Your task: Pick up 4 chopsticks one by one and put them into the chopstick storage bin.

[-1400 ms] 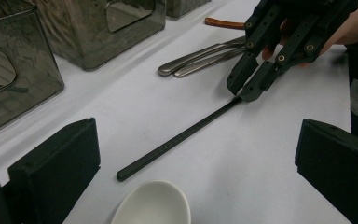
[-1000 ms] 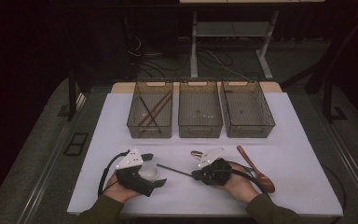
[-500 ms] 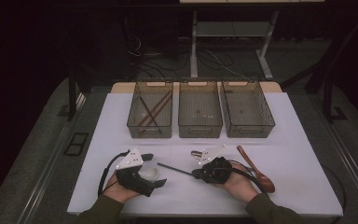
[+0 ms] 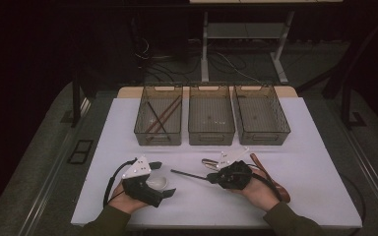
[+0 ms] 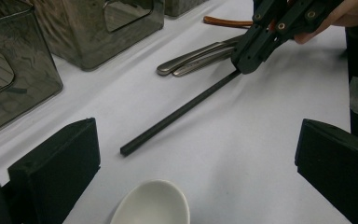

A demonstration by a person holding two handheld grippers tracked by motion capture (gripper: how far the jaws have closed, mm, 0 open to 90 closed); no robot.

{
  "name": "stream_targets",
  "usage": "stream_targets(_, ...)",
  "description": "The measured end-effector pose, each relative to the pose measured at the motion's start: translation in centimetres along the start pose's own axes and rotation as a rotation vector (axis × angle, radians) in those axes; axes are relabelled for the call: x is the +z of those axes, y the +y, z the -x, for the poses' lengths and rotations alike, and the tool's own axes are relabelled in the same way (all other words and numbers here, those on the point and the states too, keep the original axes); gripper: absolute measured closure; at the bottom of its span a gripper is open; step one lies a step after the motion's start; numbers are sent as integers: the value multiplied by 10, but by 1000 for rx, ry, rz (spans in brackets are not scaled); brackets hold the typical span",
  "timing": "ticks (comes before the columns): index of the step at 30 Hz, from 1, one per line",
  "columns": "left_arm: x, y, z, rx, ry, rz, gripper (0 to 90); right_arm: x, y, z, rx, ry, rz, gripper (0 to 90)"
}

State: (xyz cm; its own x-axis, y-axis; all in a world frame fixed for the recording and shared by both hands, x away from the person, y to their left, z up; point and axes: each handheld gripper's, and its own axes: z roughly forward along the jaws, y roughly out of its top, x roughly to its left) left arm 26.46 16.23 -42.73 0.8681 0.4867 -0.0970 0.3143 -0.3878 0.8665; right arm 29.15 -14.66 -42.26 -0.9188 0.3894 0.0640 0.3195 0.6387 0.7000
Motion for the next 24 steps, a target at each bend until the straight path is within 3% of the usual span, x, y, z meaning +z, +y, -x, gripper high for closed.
stream_targets(17,-1,0,1,5,11,2,0,-22,9,8,34,-46,48,863)
stream_targets(24,0,0,0,9,10,1,0,-31,16,19,60,-61,83,863)
